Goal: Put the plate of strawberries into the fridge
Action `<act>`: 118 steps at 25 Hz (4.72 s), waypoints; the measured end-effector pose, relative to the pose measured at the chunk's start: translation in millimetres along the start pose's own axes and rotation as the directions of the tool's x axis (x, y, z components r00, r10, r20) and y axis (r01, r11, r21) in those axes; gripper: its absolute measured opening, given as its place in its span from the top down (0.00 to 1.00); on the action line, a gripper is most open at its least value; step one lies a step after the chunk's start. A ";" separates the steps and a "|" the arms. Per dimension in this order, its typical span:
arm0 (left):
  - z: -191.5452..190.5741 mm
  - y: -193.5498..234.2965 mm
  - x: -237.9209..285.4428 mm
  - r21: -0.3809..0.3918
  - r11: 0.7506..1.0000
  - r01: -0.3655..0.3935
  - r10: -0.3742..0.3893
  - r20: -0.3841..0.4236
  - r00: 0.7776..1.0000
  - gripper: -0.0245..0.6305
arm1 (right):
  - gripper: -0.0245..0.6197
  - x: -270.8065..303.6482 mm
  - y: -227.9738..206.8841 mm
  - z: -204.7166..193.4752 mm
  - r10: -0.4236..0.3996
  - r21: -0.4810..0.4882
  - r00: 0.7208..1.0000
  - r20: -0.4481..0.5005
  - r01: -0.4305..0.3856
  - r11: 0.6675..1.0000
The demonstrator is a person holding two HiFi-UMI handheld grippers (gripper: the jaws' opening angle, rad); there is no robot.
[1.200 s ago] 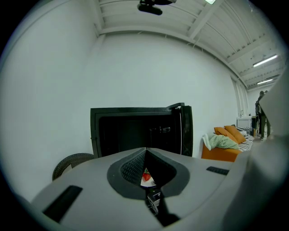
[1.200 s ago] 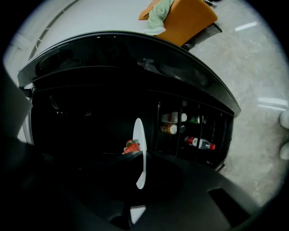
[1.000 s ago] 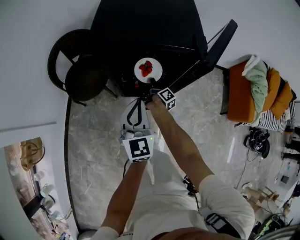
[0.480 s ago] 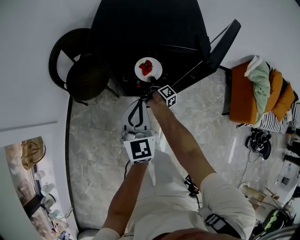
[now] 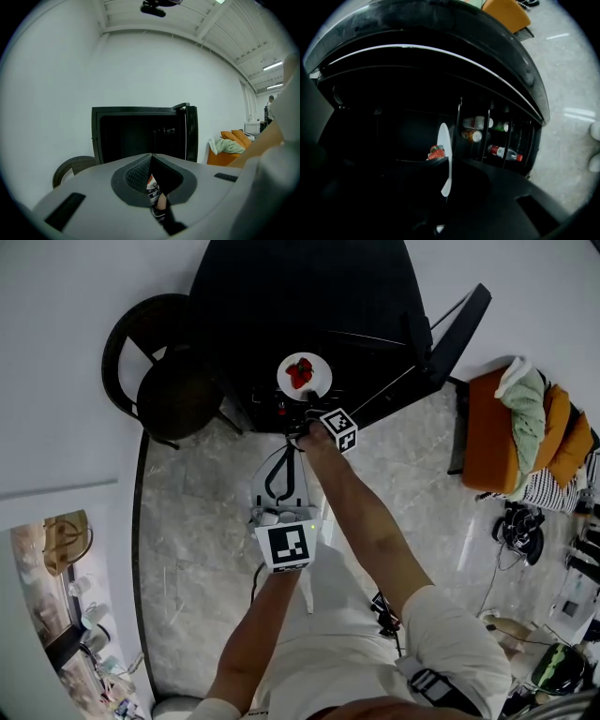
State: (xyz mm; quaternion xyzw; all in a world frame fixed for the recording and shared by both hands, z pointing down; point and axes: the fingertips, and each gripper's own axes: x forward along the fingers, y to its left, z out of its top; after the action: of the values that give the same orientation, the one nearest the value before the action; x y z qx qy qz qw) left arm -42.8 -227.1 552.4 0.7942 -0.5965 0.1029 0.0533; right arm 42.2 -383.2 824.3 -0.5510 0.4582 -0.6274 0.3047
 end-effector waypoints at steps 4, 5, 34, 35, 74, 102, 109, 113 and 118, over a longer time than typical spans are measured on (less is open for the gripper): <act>0.7 -1.6 -0.5 0.003 1.000 0.002 -0.002 0.004 1.000 0.96 | 0.93 5.9 1.4 1.2 0.004 0.012 1.000 0.018 -0.004 1.000; 0.7 -1.8 -0.6 0.006 1.000 0.003 -0.003 0.006 1.000 0.96 | 0.93 7.1 1.4 1.4 0.006 0.017 1.000 0.020 -0.006 1.000; -7.9 7.0 0.1 0.002 1.000 0.006 -0.006 0.001 1.000 0.96 | 0.85 18.4 -1.7 7.7 0.148 0.009 0.987 0.056 -0.148 0.989; -8.1 5.3 0.1 0.005 1.000 0.007 -0.007 0.002 1.000 0.96 | 0.85 17.8 -3.5 8.0 0.151 0.002 0.987 0.050 -0.152 0.988; 33.3 -0.7 -28.5 -0.020 1.000 -0.004 0.004 -0.029 1.000 0.96 | 0.94 -129.8 70.2 -33.3 0.251 -0.085 0.961 -0.114 -0.261 0.962; 119.6 -15.2 -66.1 -0.026 0.998 0.065 -0.065 -0.007 0.998 0.96 | 0.94 -255.2 215.5 -26.5 0.390 -0.167 0.899 -0.198 -0.423 0.891; 140.0 -14.1 -77.6 -0.018 0.998 0.067 -0.067 0.032 0.997 0.96 | 0.94 -283.7 245.3 -30.3 0.428 -0.240 0.872 -0.237 -0.480 0.844; 146.3 -19.3 -78.8 -0.009 0.996 0.086 -0.086 0.041 0.995 0.96 | 0.94 -297.9 257.8 -32.7 0.442 -0.294 0.856 -0.267 -0.509 0.809; 154.0 -22.1 -83.2 0.001 0.995 0.099 -0.099 0.059 0.993 0.96 | 0.94 -310.8 279.6 -33.2 0.461 -0.395 0.836 -0.299 -0.548 0.737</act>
State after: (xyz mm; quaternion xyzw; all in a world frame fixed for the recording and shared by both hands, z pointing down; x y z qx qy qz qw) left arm -28.4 -174.9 384.4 0.8254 -0.5579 0.0759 0.0415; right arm 40.0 -209.9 442.5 -0.4025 0.7529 -0.4393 0.2795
